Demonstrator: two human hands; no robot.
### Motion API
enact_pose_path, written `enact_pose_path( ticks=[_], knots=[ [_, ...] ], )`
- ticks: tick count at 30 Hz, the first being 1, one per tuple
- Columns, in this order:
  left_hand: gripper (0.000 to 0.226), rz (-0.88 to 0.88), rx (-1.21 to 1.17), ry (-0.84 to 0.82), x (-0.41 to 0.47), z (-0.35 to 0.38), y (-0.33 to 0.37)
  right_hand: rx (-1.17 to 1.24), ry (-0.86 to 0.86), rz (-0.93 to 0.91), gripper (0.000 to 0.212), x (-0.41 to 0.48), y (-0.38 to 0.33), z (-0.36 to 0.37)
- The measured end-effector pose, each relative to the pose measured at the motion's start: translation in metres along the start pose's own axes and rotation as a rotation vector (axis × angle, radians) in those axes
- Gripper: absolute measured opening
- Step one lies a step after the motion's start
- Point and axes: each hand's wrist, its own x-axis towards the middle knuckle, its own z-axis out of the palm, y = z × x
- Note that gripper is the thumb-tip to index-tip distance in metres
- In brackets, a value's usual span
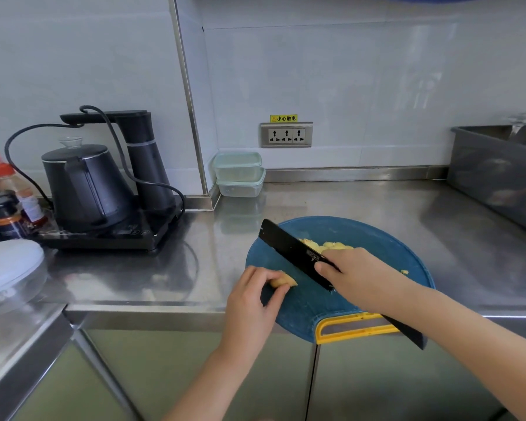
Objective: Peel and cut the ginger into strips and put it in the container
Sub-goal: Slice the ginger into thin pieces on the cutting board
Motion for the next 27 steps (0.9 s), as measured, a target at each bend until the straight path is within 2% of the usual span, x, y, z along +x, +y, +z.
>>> enact_pose_path(
  ticks=[6,15,27],
  knots=[
    [0.011,-0.028,0.026,-0.008,0.0,0.002,-0.001,-0.011,-0.035,-0.04,0.026,-0.008,-0.008,0.0],
    [0.009,-0.027,0.013,0.009,0.0,0.002,-0.001,-0.015,-0.068,-0.066,0.032,-0.009,-0.009,-0.001],
    [0.009,-0.023,0.008,-0.005,0.0,0.003,-0.003,-0.016,-0.034,-0.077,0.028,-0.006,-0.014,0.002]
  ],
)
